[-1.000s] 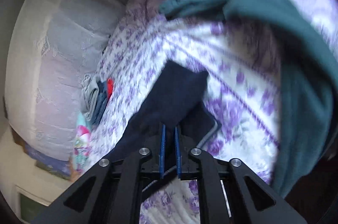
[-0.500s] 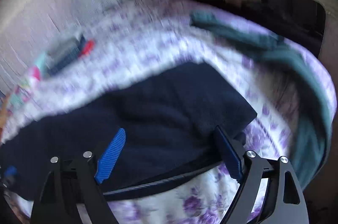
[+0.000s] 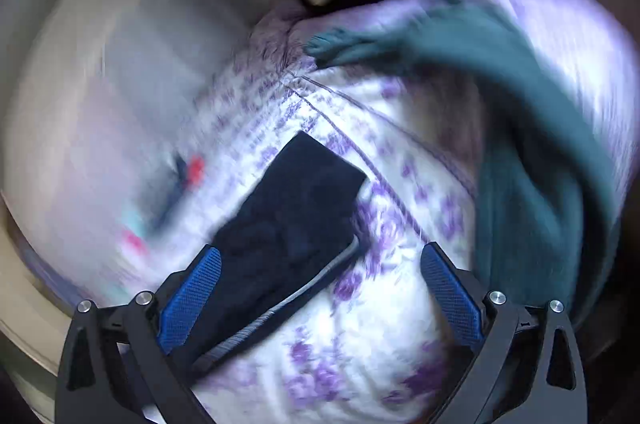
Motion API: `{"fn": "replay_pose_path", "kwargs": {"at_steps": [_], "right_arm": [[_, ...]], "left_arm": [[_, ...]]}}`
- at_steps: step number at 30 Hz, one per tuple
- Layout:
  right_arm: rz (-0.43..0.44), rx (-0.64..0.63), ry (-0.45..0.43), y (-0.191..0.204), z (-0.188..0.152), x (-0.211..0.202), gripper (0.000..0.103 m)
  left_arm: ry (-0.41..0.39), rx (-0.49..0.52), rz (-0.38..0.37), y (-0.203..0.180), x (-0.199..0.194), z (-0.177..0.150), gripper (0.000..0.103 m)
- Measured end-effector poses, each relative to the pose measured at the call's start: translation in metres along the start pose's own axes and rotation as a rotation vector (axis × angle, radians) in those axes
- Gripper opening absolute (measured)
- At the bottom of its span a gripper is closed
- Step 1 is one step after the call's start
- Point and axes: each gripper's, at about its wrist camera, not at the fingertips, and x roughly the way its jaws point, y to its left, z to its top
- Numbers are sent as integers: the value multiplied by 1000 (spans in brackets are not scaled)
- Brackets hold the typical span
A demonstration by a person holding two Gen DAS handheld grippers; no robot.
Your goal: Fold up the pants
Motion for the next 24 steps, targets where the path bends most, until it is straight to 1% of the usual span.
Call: {"fn": "replay_pose_path", "kwargs": {"at_steps": [1, 3, 4, 5, 6, 7, 8, 9, 10, 11, 12, 13, 14, 15, 18, 20, 22, 23, 24], "right_arm": [[29, -11, 2, 5, 1, 2, 100], [60, -13, 18, 14, 1, 9, 100], [68, -6, 19, 17, 3, 13, 100], [67, 1, 30, 18, 3, 17, 100], [44, 6, 42, 19, 4, 20, 100], [46, 20, 30, 20, 3, 13, 100], [82, 54, 9, 21, 3, 8, 100], [115, 76, 11, 21, 5, 7, 100], [135, 88, 37, 22, 7, 7, 100], [90, 104, 93, 24, 7, 14, 100], [60, 138, 126, 20, 5, 17, 99], [54, 232, 143, 9, -2, 18, 95], [52, 287, 122, 3, -9, 13, 86], [49, 284, 115, 4, -12, 12, 83], [43, 276, 113, 8, -14, 18, 84], [39, 275, 78, 12, -10, 25, 84], [36, 222, 46, 18, -6, 30, 83], [26, 189, 22, 21, -5, 32, 67], [13, 154, 18, 21, -8, 40, 37]], "left_arm": [[-13, -34, 18, 14, -7, 2, 98], [-24, -88, 42, 34, -15, 3, 98], [-31, -126, 36, 47, -18, 3, 98], [-32, -152, 8, 55, -20, 4, 98], [-31, -180, -33, 62, -22, 3, 98], [-37, -206, -66, 68, -24, 4, 98], [-43, -216, -76, 70, -26, 4, 98], [-49, -219, -78, 71, -28, 5, 98], [-62, -215, -72, 70, -32, 6, 98], [-77, -207, -57, 68, -35, 8, 98], [-93, -196, -31, 67, -39, 9, 98], [-108, -185, -2, 67, -44, 10, 98], [-119, -183, 13, 69, -48, 11, 98], [-127, -188, 20, 71, -52, 10, 98], [-146, -221, 30, 86, -61, 9, 98], [-150, -252, 39, 97, -62, 7, 98], [-154, -275, 28, 104, -63, 5, 98], [-156, -278, 24, 105, -63, 4, 98], [-158, -277, 26, 105, -65, 3, 98]]}}
